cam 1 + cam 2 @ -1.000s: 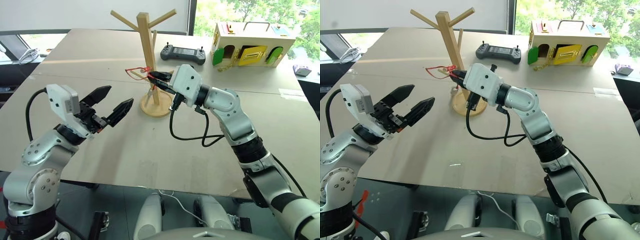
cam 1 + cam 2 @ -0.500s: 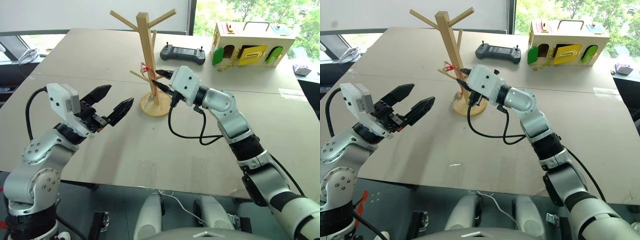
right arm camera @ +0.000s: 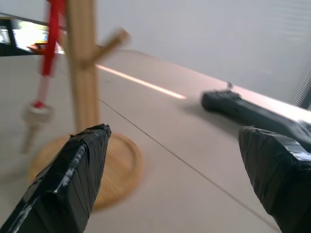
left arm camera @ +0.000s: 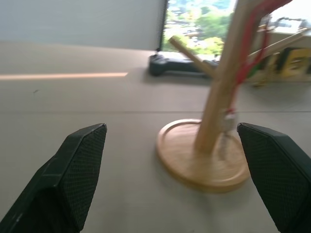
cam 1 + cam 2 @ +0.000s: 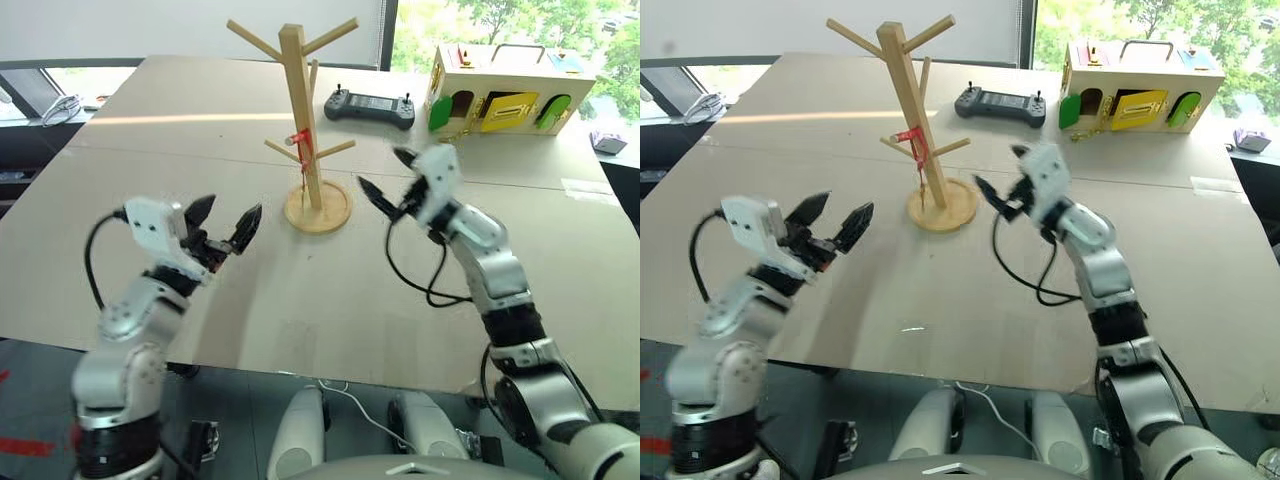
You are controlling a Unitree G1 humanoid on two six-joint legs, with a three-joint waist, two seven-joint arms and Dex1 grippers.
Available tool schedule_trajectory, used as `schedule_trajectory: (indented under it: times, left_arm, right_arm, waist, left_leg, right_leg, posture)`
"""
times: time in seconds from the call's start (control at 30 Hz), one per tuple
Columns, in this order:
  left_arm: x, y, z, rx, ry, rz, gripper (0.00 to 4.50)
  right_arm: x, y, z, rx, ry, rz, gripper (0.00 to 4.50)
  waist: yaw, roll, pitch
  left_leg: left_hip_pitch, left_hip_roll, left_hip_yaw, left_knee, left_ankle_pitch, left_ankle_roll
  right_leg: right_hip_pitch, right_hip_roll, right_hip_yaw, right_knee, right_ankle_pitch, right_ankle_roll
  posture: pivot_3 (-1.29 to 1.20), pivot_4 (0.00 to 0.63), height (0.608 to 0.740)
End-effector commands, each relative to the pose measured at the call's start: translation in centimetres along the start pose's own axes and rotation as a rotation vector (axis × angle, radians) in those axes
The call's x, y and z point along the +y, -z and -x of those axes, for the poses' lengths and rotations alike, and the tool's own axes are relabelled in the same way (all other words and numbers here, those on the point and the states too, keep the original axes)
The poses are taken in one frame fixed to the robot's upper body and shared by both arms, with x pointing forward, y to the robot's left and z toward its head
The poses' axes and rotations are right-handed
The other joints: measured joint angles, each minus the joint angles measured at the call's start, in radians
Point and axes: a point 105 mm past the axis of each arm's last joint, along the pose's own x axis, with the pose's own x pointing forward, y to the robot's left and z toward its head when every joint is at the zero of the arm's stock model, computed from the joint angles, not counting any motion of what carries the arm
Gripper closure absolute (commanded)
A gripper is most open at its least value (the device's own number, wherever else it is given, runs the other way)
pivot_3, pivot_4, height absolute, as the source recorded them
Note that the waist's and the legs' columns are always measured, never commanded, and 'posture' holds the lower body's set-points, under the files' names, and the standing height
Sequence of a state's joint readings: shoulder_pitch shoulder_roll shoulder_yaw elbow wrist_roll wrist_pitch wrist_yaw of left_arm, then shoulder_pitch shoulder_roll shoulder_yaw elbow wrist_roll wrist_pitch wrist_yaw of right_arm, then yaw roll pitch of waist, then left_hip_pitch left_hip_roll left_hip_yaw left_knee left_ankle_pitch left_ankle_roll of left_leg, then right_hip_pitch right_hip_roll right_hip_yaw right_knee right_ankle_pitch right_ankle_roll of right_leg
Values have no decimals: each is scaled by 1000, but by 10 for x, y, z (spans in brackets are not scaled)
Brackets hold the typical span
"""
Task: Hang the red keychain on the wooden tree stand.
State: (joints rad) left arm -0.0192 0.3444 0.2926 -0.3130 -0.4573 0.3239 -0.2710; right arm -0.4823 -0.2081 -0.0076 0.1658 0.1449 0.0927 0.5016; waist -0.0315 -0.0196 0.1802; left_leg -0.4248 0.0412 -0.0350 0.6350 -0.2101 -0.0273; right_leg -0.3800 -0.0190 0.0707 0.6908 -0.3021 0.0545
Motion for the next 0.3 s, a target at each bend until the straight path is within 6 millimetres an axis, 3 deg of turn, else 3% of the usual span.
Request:
schedule_trajectory:
  times: [0.03, 0.13, 0.3]
  left_arm:
    - [5, 7, -2, -39, -69, -34, 0]
    - [6, 20, -2, -32, -122, -62, 0]
    - [11, 26, -3, -40, -146, -47, 0]
  right_arm:
    - [-22, 8, 19, -9, 131, -34, 31]
    - [-47, 29, 46, 19, 318, -84, 31]
    - [-58, 52, 74, 66, 467, -76, 31]
  waist:
    - [-4, 0, 0]
    - [-11, 0, 0]
    - [-9, 0, 0]
  left_leg:
    - [-1, 0, 0, 0, 0, 0]
    - [0, 1, 1, 0, 0, 0]
    - [0, 1, 1, 0, 0, 0]
  right_leg:
    - [-1, 0, 0, 0, 0, 0]
    - [-2, 1, 1, 3, 0, 0]
    - [-1, 1, 1, 2, 0, 0]
  posture:
    - [0, 150, 740]
    - [0, 150, 740]
    - [0, 150, 740]
